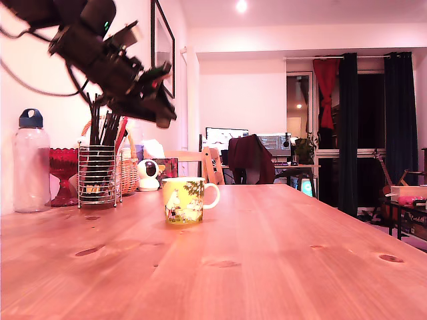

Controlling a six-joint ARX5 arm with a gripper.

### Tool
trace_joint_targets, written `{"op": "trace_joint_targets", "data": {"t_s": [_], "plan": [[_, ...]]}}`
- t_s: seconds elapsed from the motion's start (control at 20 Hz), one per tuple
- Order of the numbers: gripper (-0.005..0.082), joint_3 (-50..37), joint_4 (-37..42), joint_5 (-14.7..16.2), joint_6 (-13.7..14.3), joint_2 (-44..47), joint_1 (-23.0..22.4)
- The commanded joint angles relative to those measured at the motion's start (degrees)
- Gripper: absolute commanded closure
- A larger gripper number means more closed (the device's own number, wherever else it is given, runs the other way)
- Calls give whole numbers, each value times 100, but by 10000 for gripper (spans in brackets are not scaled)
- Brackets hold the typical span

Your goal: Pick the coffee capsule and then drop it inside the coffee cup in front of you

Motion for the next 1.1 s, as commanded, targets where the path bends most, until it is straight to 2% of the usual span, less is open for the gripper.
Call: {"op": "trace_joint_targets", "data": {"t_s": [0.0, 0.1, 0.55, 0.8, 1.05], "plan": [[571, 306, -275, -4, 39, 492, -20], [571, 723, -664, -7, 140, 745, -39], [571, 2430, -2105, -76, 195, 1740, -153], [571, 3014, -2704, -518, 378, 2238, -317], [571, 3051, -2815, -955, 481, 2387, -411]]}}
